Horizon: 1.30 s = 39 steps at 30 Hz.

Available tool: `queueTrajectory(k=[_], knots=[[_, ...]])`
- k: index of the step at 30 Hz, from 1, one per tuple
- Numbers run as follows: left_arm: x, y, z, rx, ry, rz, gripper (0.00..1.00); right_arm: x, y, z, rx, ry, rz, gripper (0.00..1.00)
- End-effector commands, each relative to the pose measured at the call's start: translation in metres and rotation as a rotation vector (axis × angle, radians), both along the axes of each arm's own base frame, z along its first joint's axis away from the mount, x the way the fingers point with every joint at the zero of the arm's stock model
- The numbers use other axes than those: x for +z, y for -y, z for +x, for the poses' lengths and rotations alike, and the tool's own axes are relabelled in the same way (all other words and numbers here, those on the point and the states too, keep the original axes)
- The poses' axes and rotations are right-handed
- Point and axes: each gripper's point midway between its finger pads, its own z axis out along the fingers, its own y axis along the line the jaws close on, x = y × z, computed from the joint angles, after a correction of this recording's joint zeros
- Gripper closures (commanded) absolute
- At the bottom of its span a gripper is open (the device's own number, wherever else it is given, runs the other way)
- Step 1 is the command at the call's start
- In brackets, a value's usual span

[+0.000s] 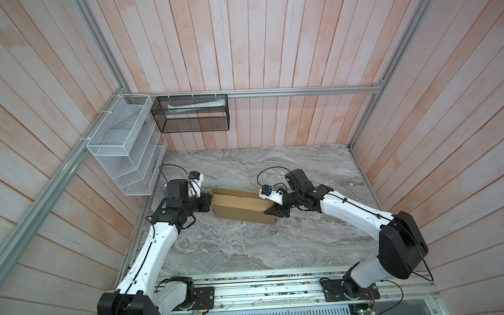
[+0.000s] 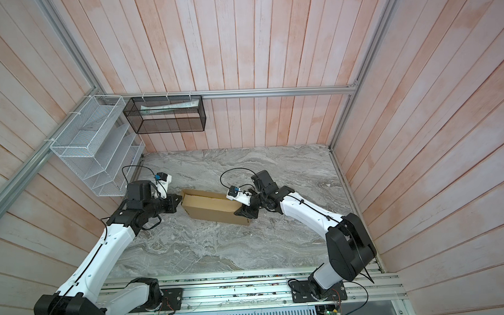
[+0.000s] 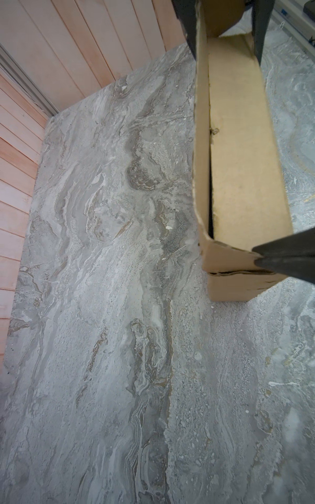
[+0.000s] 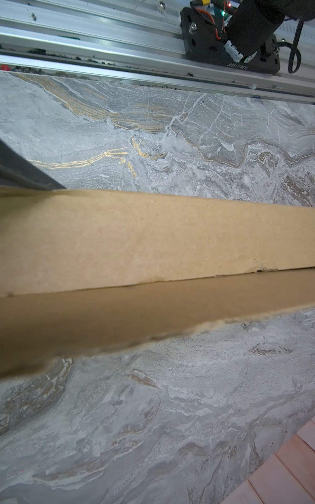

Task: Fold the paper box
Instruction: 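Press the left gripper onto the box end while the right holds the other end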

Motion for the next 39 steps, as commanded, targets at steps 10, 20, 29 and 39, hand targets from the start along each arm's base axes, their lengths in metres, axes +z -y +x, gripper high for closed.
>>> queueTrajectory(k=[10,20,29,39], knots=[[-0.019,-0.007,-0.006,0.044,-0.013,0.023,1.0,-0.028,0.014,-0.008,-0.032,-0.074,-0.098,0.66],[-0.024,-0.008,-0.005,0.068,-0.031,0.017,1.0,-0.022,0.013,-0.006,-0.035,-0.034,-0.072,0.52],[-0.028,-0.006,-0.005,0.078,-0.036,0.023,1.0,-0.02,0.01,-0.003,-0.035,-0.008,-0.052,0.43],[-0.031,-0.005,-0.004,0.08,-0.043,0.033,1.0,-0.012,0.007,-0.002,-0.015,0.014,-0.03,0.39]])
